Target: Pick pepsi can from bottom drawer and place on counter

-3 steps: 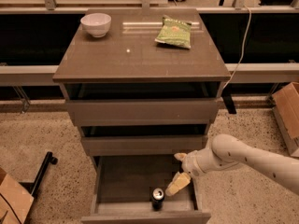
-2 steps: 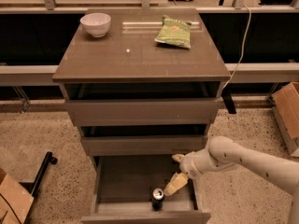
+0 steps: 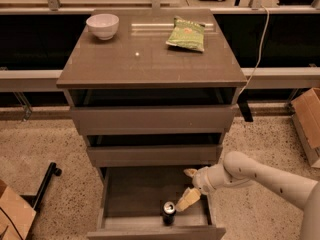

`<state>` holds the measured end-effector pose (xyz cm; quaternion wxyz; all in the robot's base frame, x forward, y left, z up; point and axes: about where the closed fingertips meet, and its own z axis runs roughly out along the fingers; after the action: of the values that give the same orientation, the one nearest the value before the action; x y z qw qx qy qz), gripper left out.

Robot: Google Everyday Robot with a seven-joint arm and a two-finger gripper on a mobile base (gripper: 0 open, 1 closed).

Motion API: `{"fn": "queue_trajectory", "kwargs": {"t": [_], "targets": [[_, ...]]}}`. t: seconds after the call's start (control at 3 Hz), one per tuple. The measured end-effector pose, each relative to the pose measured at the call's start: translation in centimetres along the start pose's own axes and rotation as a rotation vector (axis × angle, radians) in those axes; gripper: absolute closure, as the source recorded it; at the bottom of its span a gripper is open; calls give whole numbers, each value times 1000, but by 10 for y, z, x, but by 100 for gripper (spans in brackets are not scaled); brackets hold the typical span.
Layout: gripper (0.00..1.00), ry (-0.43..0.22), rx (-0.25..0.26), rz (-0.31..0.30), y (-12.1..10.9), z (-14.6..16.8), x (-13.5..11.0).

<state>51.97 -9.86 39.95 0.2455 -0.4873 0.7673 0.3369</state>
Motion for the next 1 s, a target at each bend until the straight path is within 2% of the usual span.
{"fn": "queue_trajectory", "kwargs": {"t": [0.33, 0.67, 1.0], "targets": [[0, -7, 10, 36, -2, 6, 11], [0, -47, -9, 86, -9, 20, 35], [0, -71, -58, 131, -21, 42, 65]]}}
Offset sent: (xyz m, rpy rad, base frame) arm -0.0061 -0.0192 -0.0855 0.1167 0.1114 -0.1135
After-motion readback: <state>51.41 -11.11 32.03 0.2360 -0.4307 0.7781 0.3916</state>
